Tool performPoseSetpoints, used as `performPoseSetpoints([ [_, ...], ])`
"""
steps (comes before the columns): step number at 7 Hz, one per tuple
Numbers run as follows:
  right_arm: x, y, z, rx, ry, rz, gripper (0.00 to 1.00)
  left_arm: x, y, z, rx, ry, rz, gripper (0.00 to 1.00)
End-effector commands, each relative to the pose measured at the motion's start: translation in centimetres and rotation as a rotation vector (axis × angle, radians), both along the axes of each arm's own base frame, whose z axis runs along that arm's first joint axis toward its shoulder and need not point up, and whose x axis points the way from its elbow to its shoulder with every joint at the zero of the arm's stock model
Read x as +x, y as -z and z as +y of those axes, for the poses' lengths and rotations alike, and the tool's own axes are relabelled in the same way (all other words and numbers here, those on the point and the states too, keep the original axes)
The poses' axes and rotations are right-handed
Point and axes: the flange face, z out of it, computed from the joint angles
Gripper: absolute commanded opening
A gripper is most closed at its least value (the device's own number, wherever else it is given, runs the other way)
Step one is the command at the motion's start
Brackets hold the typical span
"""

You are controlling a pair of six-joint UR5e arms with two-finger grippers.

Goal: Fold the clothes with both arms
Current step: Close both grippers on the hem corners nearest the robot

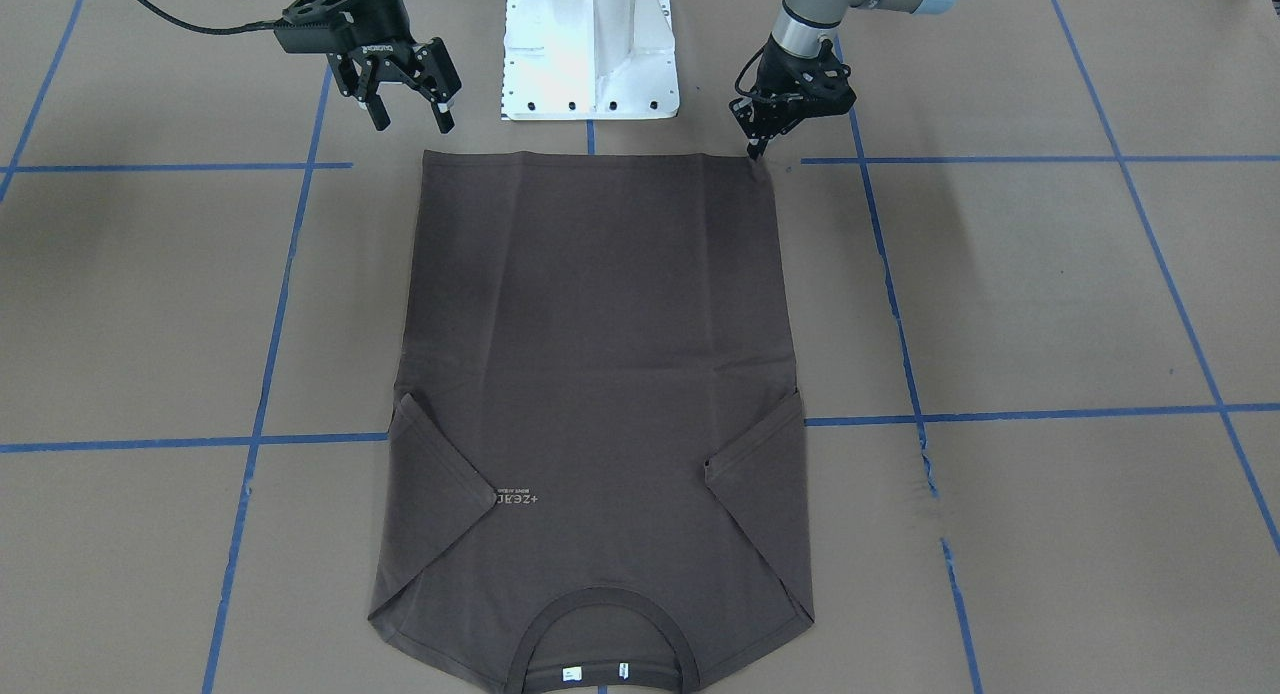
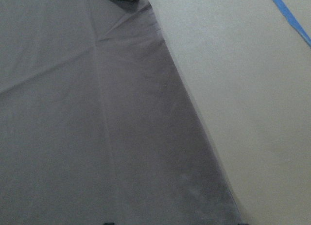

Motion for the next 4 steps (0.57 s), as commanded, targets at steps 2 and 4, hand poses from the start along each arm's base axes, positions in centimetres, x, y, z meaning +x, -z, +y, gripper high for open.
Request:
performPoseSetpoints([
  [2,-4.0,-4.4,4.0,-0.001,-0.019,0.151,0.79,0.6,2.1,0.0,0.003,-0.001,0.041,0.00],
  [4,-5.5,-6.1,5.1,0.004,-0.004,0.186,0.70,0.6,2.1,-0.1,0.001,0.001,0.042,0.00],
])
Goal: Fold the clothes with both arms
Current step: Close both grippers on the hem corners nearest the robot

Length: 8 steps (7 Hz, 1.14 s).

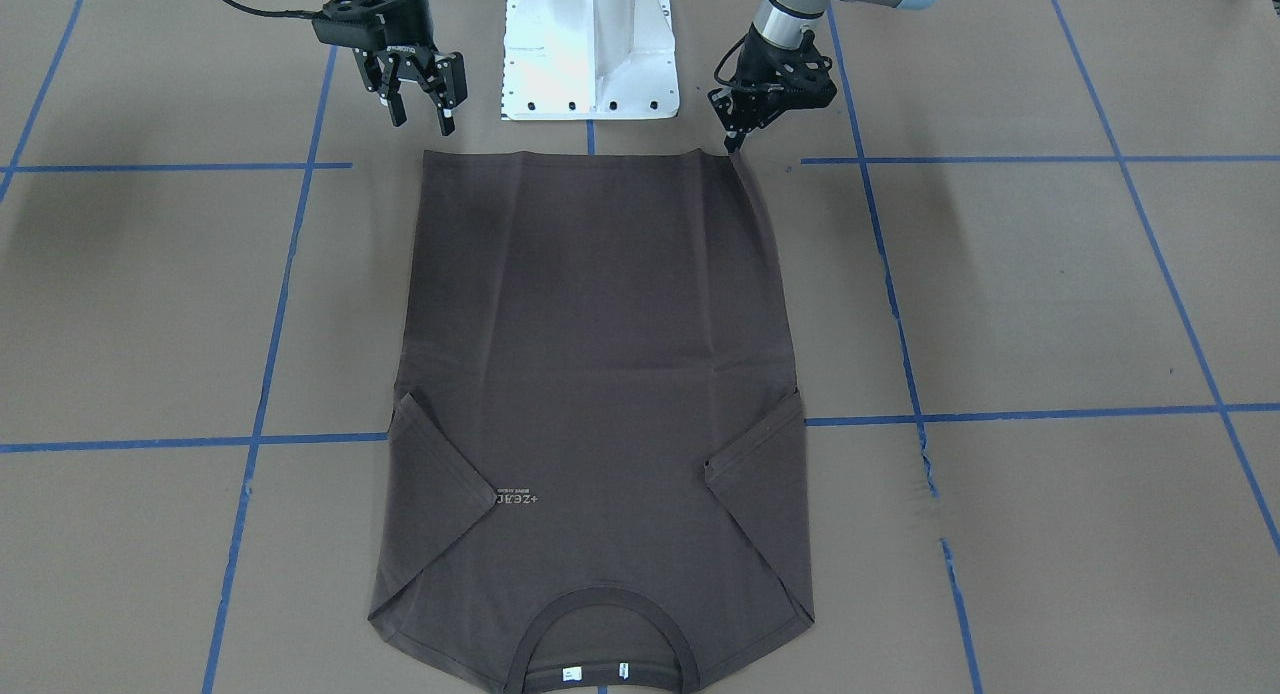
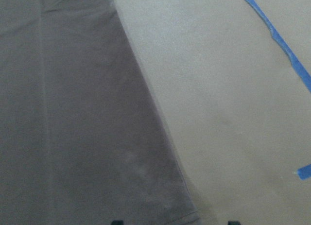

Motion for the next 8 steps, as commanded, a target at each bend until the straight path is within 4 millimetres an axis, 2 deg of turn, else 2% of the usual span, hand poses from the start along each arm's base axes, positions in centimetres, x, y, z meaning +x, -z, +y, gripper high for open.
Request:
performPoseSetpoints([
  [1,-2.1,-0.9,0.9,0.004,0.010,0.021,0.69,0.0,0.2,0.0,-0.001,0.001,0.005,0.00],
  [2,-2.9,-1.7,1.0,0.007,0.009,0.039,0.69,-0.1,0.3,0.0,-0.001,0.001,0.007,0.00],
  [4,-3.1,-2.2,1.1,0.008,0.013,0.049,0.69,-0.1,0.3,0.0,0.000,0.001,0.008,0.00],
  [6,-3.2,-2.3,1.0,0.009,0.010,0.050,0.59,-0.2,0.5,0.0,0.000,0.001,0.011,0.00],
  [8,-3.2,-2.5,1.1,0.009,0.012,0.055,0.58,-0.3,0.6,-0.1,0.000,0.002,0.014,0.00],
])
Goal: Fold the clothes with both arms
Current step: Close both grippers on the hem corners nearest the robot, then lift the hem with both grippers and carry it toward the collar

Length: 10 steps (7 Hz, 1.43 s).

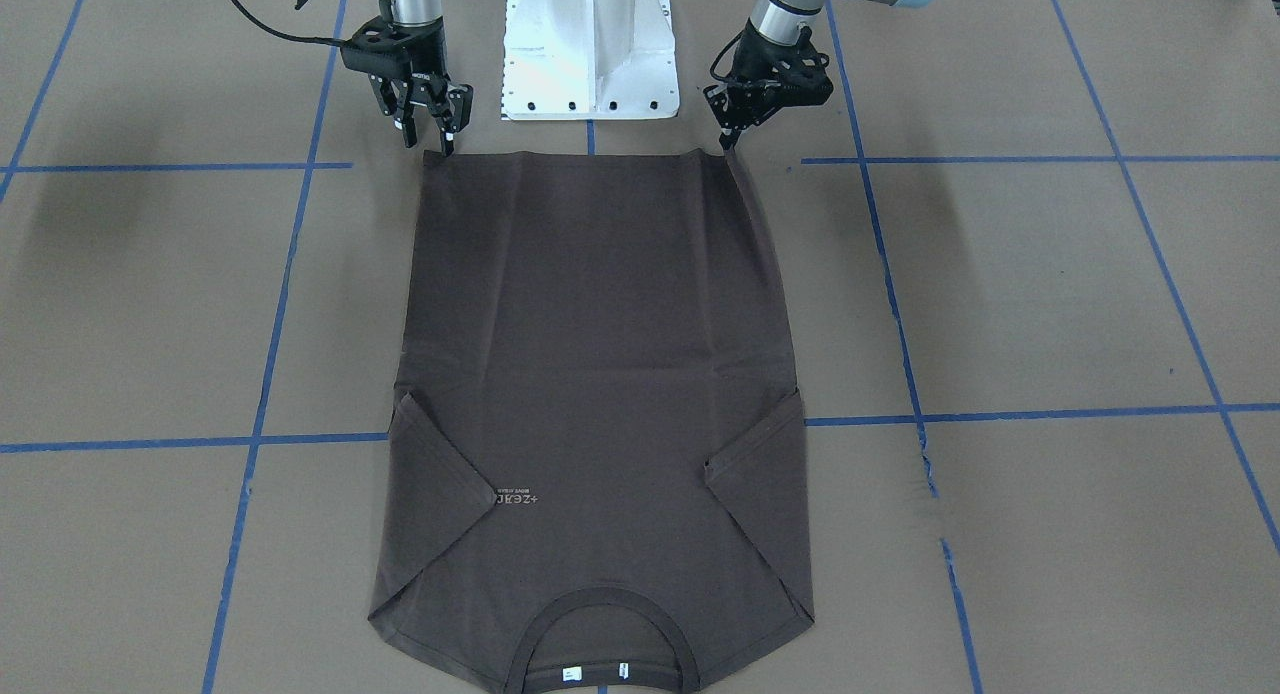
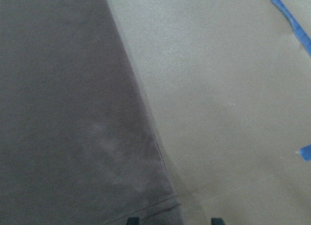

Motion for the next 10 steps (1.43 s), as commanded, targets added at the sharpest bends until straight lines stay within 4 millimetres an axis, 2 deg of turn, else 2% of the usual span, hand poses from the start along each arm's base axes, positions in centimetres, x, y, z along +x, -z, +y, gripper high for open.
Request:
performPoseSetpoints([
  [1,-0.1,-0.3,-0.1,0.008,-0.005,0.007,0.54,-0.1,0.1,0.0,0.000,0.001,0.001,0.00],
  [2,-0.1,-0.2,-0.2,0.012,-0.012,0.003,0.30,-0.1,0.1,0.0,0.000,0.001,0.001,0.00],
  [4,-0.1,-0.1,-0.3,0.022,-0.018,0.001,0.00,-0.2,0.3,0.0,0.001,0.001,0.007,0.00],
  [7,0.3,0.2,-1.2,0.055,-0.051,-0.002,0.00,-0.1,0.4,0.1,-0.001,-0.001,0.009,0.00],
  [8,1.5,2.0,-2.1,0.065,-0.066,-0.031,0.00,-0.2,1.7,0.0,0.002,0.002,0.033,0.00],
  [9,4.5,4.5,-3.0,0.064,-0.071,-0.062,0.00,-2.1,4.3,0.4,-0.003,-0.014,0.034,0.00],
  [10,7.3,6.9,-2.8,0.062,-0.061,-0.048,0.00,-4.7,8.0,1.4,-0.043,-0.083,0.037,0.00],
])
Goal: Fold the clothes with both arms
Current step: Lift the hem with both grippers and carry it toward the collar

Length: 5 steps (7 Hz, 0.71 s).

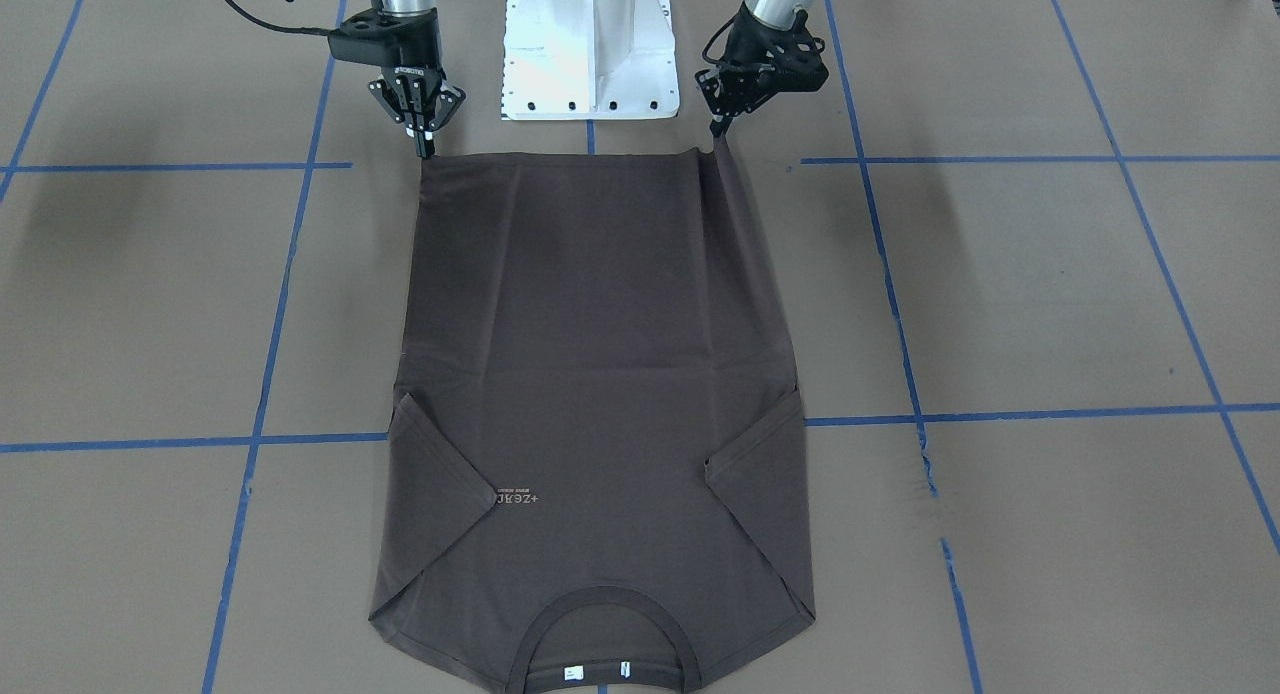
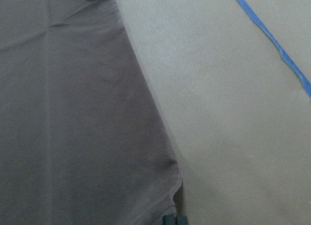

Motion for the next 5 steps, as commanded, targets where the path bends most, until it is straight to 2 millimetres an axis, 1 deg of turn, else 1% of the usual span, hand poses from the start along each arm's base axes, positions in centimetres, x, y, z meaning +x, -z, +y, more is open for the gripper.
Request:
performPoseSetpoints([
  [1,7.2,6.6,0.6,-0.032,0.050,-0.034,0.00,-6.6,7.6,1.2,-0.034,-0.062,0.015,0.00],
  [2,11.9,10.0,1.1,-0.041,0.081,-0.064,0.00,-11.9,12.3,1.6,-0.051,-0.089,0.041,0.00],
  [3,13.9,11.8,0.4,-0.082,0.088,-0.074,0.00,-14.7,13.9,1.8,-0.091,-0.133,0.036,0.00],
  [4,14.2,12.6,-0.9,-0.100,0.092,-0.052,0.00,-13.9,13.8,1.1,-0.071,-0.136,0.020,0.00],
  [5,13.9,14.3,-2.3,-0.073,0.102,-0.062,0.00,-13.3,13.6,-1.0,-0.004,-0.119,-0.005,0.00],
])
